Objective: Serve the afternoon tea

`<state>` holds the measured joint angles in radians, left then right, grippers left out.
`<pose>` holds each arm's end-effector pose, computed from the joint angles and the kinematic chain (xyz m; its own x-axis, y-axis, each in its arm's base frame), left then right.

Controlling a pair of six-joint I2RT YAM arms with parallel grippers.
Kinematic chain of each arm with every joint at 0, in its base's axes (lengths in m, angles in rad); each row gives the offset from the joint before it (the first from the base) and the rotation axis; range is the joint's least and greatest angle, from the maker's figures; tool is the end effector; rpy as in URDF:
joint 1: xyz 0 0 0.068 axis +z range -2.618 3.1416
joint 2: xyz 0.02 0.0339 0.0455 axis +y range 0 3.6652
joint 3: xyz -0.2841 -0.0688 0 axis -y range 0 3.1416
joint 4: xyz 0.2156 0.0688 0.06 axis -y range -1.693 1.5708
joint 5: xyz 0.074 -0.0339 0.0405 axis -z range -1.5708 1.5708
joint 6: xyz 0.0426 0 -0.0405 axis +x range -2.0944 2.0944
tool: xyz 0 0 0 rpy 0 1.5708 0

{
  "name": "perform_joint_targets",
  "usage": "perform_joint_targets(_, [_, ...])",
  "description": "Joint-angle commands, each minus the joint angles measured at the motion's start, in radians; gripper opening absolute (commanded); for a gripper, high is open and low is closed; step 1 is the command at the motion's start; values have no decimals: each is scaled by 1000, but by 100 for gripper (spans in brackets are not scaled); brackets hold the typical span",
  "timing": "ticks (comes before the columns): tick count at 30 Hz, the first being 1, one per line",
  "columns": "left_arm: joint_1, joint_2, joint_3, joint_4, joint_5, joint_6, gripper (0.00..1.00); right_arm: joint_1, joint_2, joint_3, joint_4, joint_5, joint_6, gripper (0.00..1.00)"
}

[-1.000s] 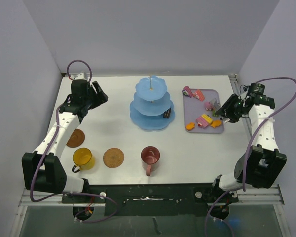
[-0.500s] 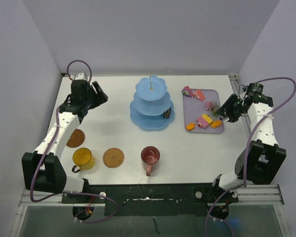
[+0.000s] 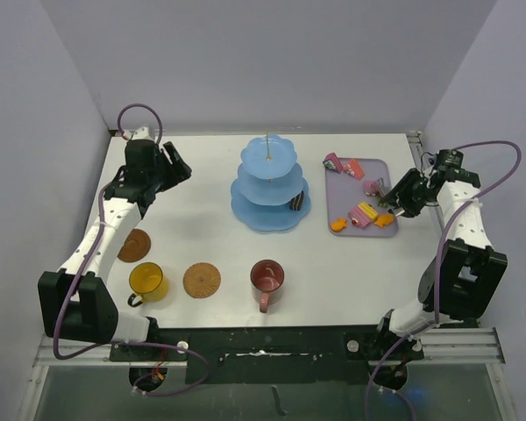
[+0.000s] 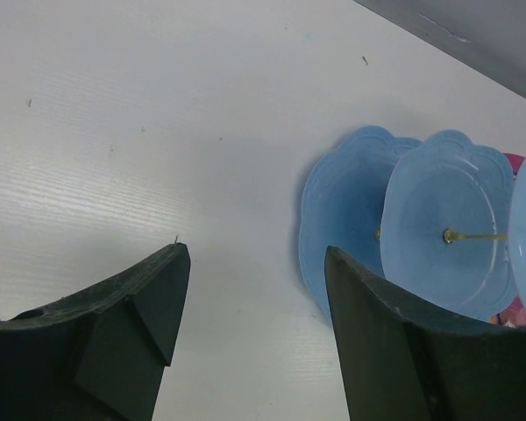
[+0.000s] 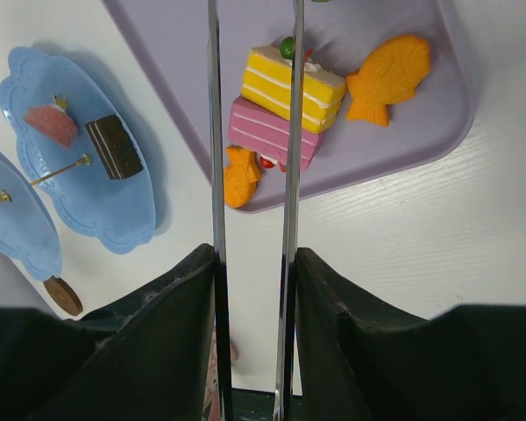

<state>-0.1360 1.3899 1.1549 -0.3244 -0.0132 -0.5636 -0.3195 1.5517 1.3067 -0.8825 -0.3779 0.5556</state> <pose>0.2887 -0.0389 0.3392 -0.5110 -0.4692 -0.7202 -0.1757 0.8772 -0.4469 0.2774 -0.0752 0.3008 -0.6539 0.7327 -0.1886 0.5727 0.6423 0.5094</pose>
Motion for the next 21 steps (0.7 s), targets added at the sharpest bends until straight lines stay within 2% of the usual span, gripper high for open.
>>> perform_joint_targets(1, [4,-2,46,27,4,15,62,0,-3,-6,50,-9,6,38])
perform_joint_targets(12, [4,3,42,29,13,13,61,2,42,0,95,-44,23,36])
perform_joint_targets(18, [4,4,38,29,14,11,62,2,50,7,90,-53,17,26])
perform_joint_targets(21, [6,6,39,29,14,11,61,2,39,3,89,-61,13,15])
